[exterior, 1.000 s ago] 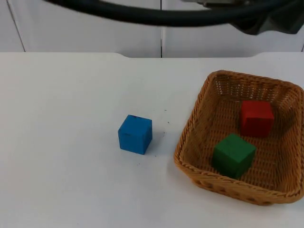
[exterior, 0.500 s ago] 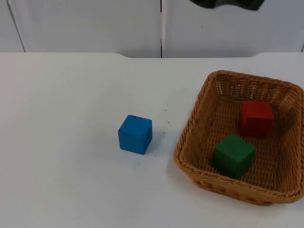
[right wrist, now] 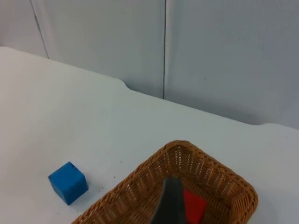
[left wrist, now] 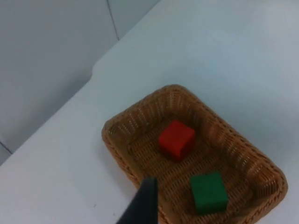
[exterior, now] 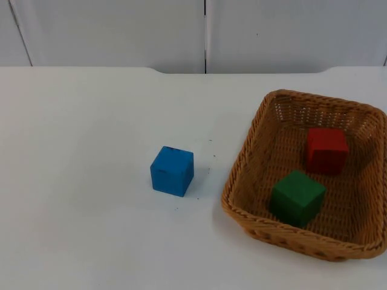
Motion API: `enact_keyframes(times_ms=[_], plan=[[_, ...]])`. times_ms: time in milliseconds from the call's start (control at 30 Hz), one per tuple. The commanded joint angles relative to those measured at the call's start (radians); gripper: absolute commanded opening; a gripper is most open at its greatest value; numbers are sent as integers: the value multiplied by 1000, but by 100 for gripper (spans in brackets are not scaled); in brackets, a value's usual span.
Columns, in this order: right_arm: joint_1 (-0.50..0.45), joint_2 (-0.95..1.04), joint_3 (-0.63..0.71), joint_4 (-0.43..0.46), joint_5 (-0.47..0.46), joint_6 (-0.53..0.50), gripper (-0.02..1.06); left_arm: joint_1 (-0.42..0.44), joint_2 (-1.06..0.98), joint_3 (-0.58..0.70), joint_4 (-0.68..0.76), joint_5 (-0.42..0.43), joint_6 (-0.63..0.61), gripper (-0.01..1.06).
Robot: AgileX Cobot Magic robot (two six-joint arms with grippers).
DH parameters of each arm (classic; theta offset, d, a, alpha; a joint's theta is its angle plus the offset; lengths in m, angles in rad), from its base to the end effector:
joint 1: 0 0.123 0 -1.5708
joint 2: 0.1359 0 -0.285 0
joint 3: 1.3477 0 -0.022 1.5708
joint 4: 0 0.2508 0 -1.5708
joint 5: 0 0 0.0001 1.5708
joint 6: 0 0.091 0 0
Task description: Pick up one cube with each hand and place exactly two cubes into the same basket, leaving the remaining cube outside.
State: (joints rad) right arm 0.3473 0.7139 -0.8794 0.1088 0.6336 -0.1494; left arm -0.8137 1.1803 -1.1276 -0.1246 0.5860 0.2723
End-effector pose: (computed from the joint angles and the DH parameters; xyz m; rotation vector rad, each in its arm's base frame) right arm 0.1236 0.0510 0.3875 -0.4389 1.9065 0.2513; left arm 0.1710 -0.1900 0.3821 1.0507 1.8770 -0.4530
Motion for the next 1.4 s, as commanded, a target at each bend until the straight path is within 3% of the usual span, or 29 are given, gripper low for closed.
enact_keyframes(times_ms=[0, 333, 600, 833, 1133, 1267, 1367], plan=[[-1, -40, 27, 9, -1, -1, 66, 1, -29, 5, 20, 29, -26, 87], [-1, -163, 103, 17, 81, -1, 66, 1, -138, 5, 12, 161, -26, 87], [-1, -223, 154, 59, 90, -5, 66, 1, -204, 31, -2, 169, -26, 87], [-1, -323, 166, 61, 159, -5, 66, 1, -382, 258, -34, 92, -26, 87], [-1, -451, 166, 61, 278, -8, 66, 1, -624, 414, -50, 93, -57, 87], [-1, -508, 166, 61, 311, -10, 66, 1, -718, 445, -50, 123, -84, 87], [-1, -555, 168, 114, 346, -59, 66, 1, -800, 447, -44, 202, -95, 87]])
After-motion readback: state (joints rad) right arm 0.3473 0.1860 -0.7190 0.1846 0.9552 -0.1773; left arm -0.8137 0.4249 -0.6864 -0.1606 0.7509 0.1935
